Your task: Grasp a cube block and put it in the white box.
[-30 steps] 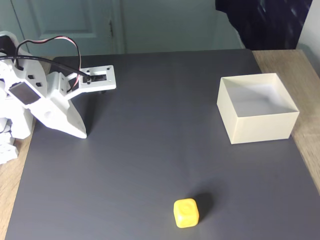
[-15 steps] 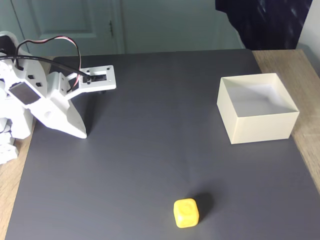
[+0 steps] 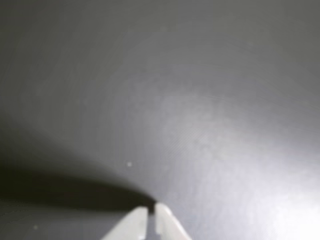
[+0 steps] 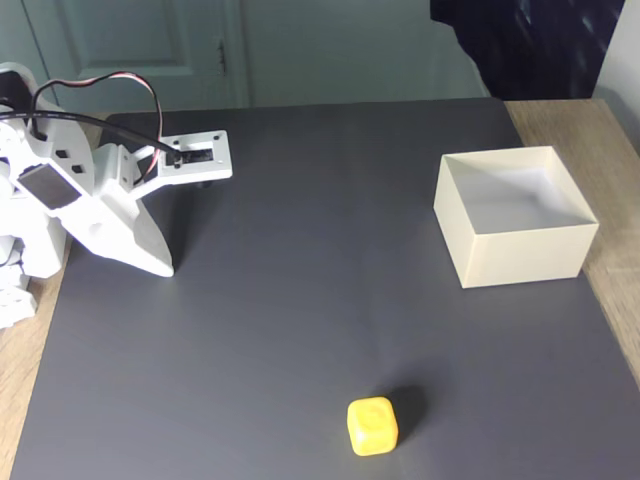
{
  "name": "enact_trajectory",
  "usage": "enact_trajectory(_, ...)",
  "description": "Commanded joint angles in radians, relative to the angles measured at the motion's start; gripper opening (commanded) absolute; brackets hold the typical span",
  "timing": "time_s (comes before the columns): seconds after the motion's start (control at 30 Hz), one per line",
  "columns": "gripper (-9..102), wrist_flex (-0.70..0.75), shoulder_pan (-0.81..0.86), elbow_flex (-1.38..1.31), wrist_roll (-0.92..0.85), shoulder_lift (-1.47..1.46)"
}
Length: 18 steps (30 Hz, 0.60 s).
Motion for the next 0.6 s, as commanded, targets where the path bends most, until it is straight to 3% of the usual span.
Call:
enact_trajectory(0.0,1,-0.011,0.006,0.0,0.008,0.008)
enact_trajectory(0.57,0,-0.012,-0.025,0.0,0.014,0.008)
